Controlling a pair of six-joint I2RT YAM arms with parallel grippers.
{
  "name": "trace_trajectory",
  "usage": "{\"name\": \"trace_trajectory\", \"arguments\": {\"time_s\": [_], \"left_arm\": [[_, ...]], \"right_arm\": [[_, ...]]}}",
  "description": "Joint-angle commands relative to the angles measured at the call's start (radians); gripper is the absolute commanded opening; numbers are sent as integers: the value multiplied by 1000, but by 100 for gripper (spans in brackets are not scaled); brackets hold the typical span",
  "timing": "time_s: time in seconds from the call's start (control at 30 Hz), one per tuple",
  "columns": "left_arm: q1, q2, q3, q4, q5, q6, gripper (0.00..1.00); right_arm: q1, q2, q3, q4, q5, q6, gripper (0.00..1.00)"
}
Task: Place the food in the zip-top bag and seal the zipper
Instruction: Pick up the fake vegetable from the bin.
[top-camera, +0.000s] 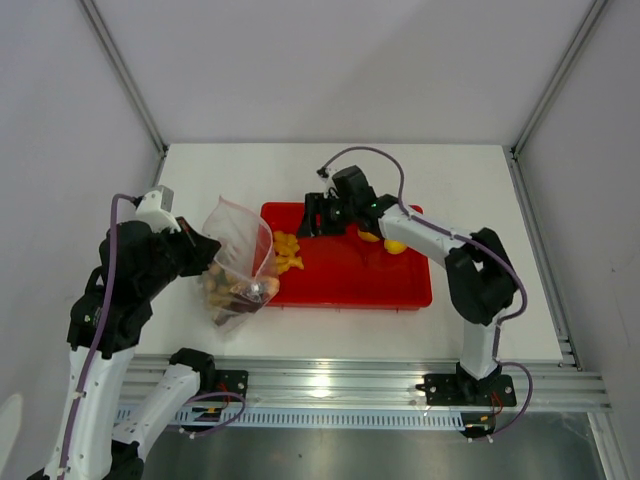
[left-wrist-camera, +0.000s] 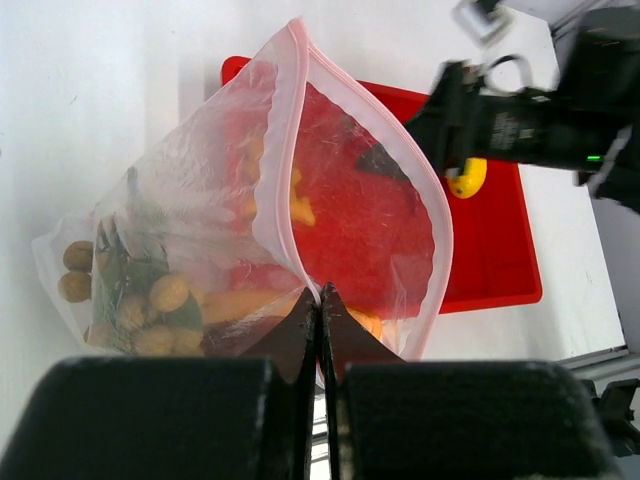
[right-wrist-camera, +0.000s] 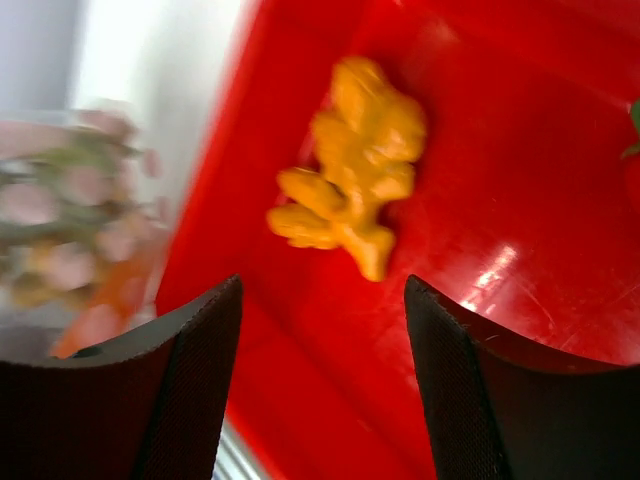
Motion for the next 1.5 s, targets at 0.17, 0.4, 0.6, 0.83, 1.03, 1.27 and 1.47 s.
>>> {"name": "trace_trajectory", "arguments": {"time_s": [0.17,0.4,0.6,0.83,1.03,1.27,1.47], "left_arm": [[10,-15,39,46,59,-19,1],[10,-10,37,49,83,-46,1],[10,-16,28,39,77,-69,1],[10,-38,33,2,57,-77,1],[10,-50,27,-15,59,-77,0],[10,-56,0,5,79,-83,1],[10,-27,-4,22,91,-66,1]], "right_arm": [[50,188,73,-32,92,-65,69],[101,240,95,-41,131,-79,63],[157,301,164,-99,229,-116,61],[220,352,189,-141,408,-105,54],[228,394,187,-145,478,-73,18],[219,316,112,-84,485,-65,0],[214,98,40,-125,562,-81,0]]}}
